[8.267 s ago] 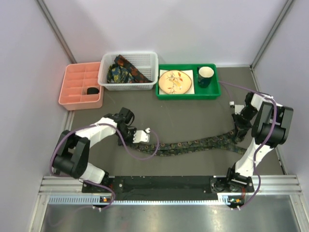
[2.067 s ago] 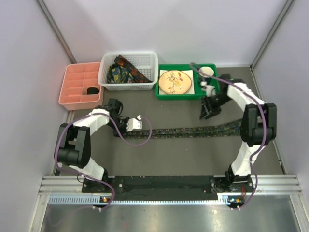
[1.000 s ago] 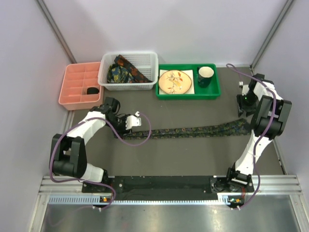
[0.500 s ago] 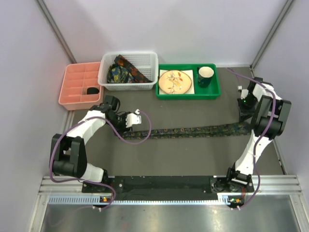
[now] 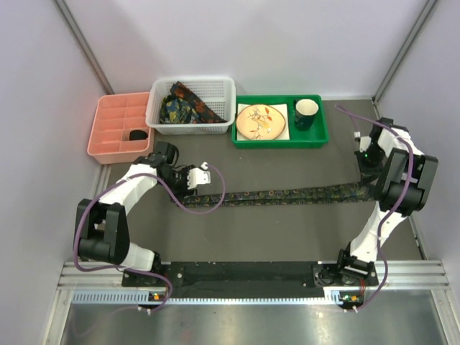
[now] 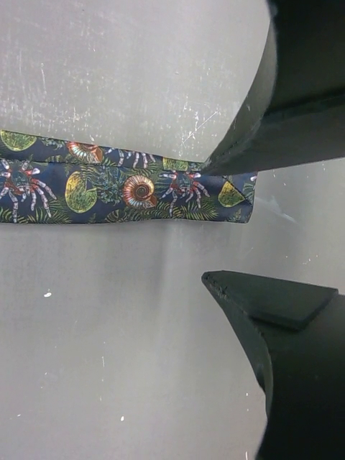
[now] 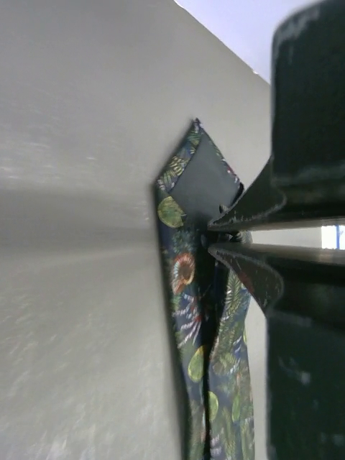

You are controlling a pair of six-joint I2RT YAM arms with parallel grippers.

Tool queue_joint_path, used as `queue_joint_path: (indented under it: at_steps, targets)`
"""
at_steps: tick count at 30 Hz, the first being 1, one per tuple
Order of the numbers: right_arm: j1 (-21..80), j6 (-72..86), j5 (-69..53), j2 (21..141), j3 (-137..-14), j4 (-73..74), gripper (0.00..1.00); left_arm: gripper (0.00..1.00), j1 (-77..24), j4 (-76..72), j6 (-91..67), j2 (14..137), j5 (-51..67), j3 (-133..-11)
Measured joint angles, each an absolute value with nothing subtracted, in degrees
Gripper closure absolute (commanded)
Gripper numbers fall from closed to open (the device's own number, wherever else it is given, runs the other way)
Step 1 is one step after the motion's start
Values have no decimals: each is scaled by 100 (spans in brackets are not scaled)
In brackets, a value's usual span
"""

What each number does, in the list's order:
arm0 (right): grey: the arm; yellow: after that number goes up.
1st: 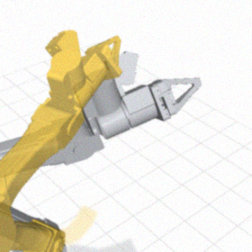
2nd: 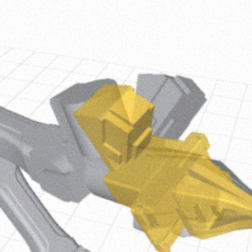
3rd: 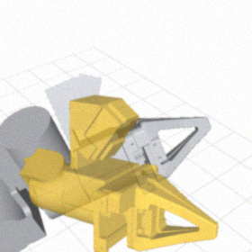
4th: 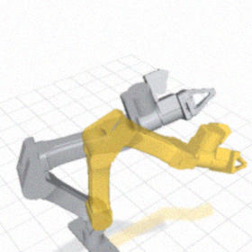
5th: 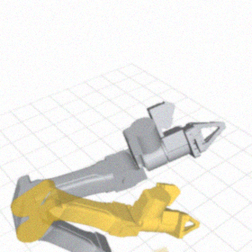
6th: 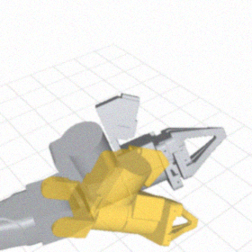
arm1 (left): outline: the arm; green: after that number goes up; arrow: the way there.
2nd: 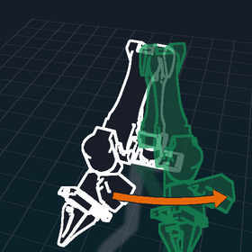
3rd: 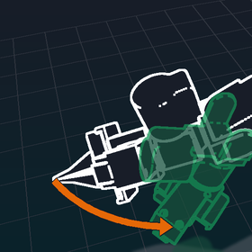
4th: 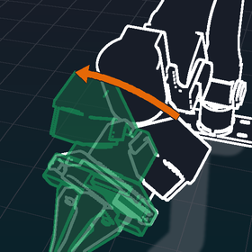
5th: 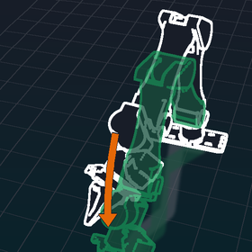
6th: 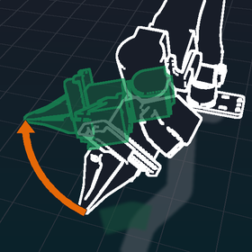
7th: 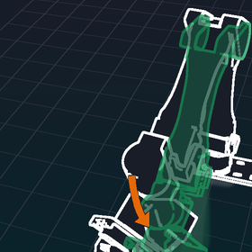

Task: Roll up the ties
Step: Flatten out the tie at the center of the board.

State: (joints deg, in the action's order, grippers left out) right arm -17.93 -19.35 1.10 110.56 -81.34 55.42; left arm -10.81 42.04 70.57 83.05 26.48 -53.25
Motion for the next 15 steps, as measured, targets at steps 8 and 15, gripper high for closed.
queue_joint_path:
  at_steps: [8, 15]
  targets:
    - [-1815, -1988, 405, 11052, -8211, 5485, 59, 26, -978, 4163, 6847, 8302, 2633, -5328]
    - [-1715, -1811, -718, 11015, -9354, 5723, 53, 26, -412, 4482, 7225, 8302, 2801, -5376]
